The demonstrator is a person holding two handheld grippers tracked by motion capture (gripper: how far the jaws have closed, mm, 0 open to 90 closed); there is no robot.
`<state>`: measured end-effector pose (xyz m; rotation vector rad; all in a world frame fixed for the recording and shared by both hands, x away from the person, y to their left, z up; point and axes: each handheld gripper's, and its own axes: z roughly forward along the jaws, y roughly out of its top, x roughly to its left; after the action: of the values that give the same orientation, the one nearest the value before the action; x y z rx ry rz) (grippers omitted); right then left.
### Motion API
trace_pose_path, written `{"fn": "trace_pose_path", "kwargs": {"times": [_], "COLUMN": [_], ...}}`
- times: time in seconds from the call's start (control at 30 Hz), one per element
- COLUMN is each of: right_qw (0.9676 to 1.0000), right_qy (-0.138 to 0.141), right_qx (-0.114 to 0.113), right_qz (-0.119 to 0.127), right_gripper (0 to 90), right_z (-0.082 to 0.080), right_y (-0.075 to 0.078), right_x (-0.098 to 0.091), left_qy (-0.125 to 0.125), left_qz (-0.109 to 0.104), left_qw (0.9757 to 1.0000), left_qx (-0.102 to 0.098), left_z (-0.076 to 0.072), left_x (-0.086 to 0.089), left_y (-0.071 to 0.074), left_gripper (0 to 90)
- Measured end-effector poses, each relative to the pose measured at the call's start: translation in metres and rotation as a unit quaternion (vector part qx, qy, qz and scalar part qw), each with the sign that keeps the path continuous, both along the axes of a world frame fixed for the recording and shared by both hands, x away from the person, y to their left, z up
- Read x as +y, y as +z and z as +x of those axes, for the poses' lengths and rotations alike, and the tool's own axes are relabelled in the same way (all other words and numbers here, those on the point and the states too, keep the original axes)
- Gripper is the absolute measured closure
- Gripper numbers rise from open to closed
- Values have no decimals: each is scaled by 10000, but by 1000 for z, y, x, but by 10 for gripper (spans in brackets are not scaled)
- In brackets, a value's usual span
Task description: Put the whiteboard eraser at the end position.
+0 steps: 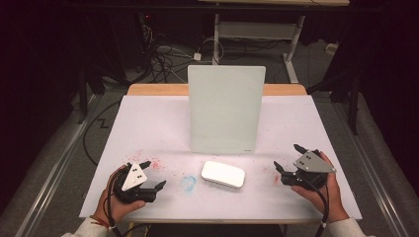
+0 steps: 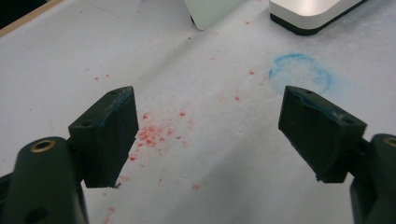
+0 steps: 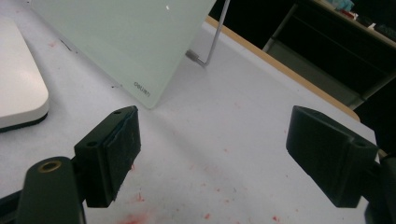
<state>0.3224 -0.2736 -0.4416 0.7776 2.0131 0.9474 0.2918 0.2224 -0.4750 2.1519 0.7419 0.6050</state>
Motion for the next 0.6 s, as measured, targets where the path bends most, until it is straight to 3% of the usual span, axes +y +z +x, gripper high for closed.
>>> {"fn": "trace_pose_path", "kwargs": {"times": [0.6], "right_qw": [9987], "right_qy": [-150], "right_qx": [409], "right_qz": [250], "right_gripper": [177], "right_z": [-18], "right_y": [-31], "right_x": [-29], "left_qy": [-91], "left_qz": [50], "left_qw": [9999], "left_qx": [-65], "left_z": [8], "left_x": [-6], "left_y": [0], "left_gripper": [193]}}
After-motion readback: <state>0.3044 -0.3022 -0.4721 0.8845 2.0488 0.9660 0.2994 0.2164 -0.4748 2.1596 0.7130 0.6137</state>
